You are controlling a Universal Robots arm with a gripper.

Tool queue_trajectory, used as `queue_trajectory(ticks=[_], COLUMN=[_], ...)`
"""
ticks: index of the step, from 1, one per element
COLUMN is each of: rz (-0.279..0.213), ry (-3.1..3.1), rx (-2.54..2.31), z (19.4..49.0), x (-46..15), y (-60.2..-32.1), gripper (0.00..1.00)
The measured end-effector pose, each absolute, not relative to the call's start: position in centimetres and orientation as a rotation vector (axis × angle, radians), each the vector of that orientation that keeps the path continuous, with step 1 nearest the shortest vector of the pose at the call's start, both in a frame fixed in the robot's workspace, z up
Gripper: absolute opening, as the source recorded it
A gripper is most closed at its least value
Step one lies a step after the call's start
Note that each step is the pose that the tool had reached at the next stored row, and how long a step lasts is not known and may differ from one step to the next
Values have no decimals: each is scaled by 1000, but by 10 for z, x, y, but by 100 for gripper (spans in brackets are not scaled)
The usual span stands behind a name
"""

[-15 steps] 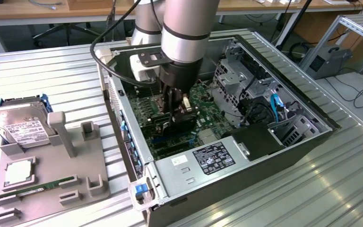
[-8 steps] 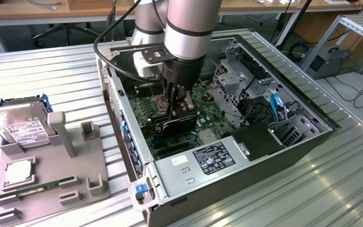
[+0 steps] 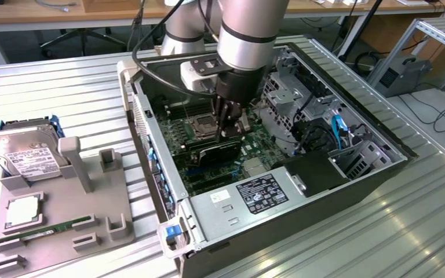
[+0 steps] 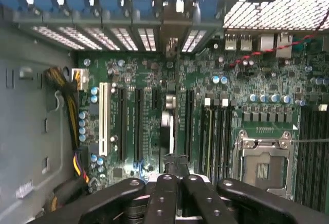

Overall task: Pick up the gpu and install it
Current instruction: 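Insert the gpu into the slot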

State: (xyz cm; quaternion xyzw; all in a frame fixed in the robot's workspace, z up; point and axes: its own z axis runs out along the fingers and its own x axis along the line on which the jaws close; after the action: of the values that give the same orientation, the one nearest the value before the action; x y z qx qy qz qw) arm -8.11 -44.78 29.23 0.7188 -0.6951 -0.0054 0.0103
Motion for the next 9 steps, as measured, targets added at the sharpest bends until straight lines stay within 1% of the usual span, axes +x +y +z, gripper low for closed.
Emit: queue_trajectory(ticks=[9], rz=[-17], ry=[-2164], rx=[2248], z=[292], x=[-79], y=[-448], gripper=[11])
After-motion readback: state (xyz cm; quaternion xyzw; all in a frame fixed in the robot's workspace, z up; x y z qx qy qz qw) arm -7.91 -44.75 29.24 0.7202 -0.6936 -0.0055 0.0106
